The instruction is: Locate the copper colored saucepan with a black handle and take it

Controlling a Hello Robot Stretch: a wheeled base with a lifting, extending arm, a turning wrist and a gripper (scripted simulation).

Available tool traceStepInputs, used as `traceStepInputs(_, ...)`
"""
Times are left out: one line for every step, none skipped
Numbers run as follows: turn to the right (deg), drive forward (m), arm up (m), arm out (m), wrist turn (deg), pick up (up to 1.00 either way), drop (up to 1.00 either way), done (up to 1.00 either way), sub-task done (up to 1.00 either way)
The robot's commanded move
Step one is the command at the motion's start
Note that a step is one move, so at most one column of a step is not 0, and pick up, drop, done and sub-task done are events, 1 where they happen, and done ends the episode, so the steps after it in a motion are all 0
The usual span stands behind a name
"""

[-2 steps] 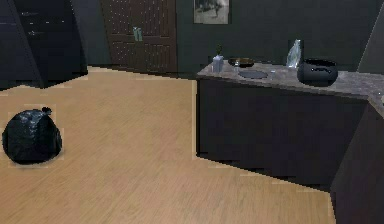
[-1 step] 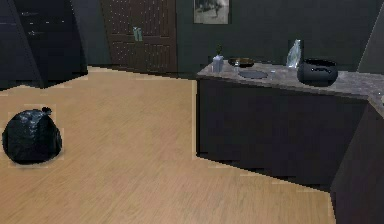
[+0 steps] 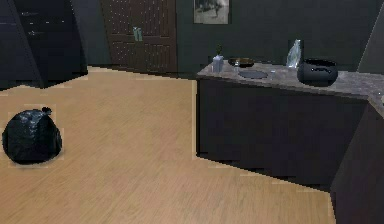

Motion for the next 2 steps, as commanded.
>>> traceStepInputs(0.0, 0.00, 0.00, 0.00, 27.0, 0.00, 0.00, 0.00, 0.00)
traceStepInputs(0.0, 0.00, -0.12, 0.00, 0.0, 0.00, 0.00, 0.00, 0.00)
